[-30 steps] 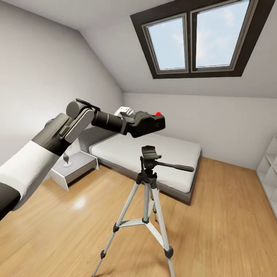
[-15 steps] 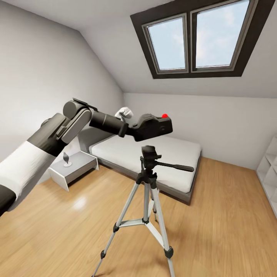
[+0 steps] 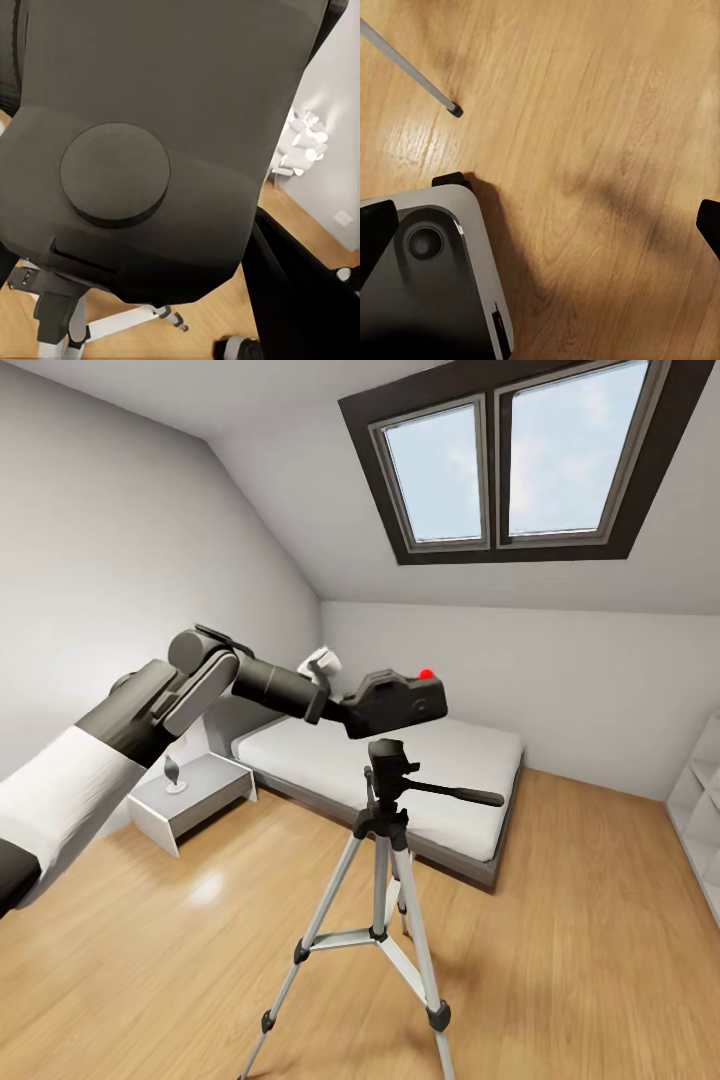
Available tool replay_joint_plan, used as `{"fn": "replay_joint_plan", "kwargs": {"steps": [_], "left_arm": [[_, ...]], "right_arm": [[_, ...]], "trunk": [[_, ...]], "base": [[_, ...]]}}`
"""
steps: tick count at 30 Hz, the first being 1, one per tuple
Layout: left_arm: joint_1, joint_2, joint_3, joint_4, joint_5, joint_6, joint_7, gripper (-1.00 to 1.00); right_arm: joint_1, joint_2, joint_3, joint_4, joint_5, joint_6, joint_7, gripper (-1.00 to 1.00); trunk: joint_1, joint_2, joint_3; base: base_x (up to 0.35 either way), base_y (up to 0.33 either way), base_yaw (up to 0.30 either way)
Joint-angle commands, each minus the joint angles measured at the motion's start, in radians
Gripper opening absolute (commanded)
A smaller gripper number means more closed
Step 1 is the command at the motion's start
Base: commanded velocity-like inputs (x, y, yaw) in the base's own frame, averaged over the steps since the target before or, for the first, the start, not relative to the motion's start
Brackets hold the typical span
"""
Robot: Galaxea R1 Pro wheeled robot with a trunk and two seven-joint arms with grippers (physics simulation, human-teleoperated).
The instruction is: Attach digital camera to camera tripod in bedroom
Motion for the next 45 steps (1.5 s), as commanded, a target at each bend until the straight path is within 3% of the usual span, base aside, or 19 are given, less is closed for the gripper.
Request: {"fn": "replay_joint_plan", "kwargs": {"steps": [1, 8, 11, 24, 45], "left_arm": [[-0.005, 0.001, -0.004, 0.003, 0.002, 0.003, -0.005, -1.0], [-0.037, 0.0, -0.027, 0.053, 0.002, 0.003, -0.009, -1.0], [-0.044, 0.001, -0.07, 0.069, 0.001, 0.003, -0.009, -1.0], [-0.046, 0.008, -0.089, 0.057, -0.001, 0.003, -0.009, -1.0], [-0.045, 0.124, -0.088, -0.085, 0.0, 0.003, -0.009, -1.0]], "right_arm": [[-0.002, 0.0, 0.008, 0.004, -0.008, -0.006, 0.002, 1.0], [-0.002, 0.0, 0.008, 0.004, -0.008, -0.006, 0.002, 1.0], [-0.002, 0.0, 0.008, 0.004, -0.008, -0.006, 0.002, 1.0], [-0.002, 0.0, 0.008, 0.004, -0.008, -0.006, 0.002, 1.0], [-0.002, 0.0, 0.008, 0.004, -0.008, -0.006, 0.002, 1.0]], "trunk": [[0.001, -0.002, -0.002], [0.001, -0.002, -0.002], [0.001, -0.002, -0.002], [0.001, -0.002, -0.002], [0.001, -0.002, -0.002]], "base": [[0.0, 0.0, 0.0], [0.0, 0.0, 0.0], [0.0, 0.0, 0.0], [0.0, 0.0, 0.0], [0.0, 0.0, 0.0]]}}
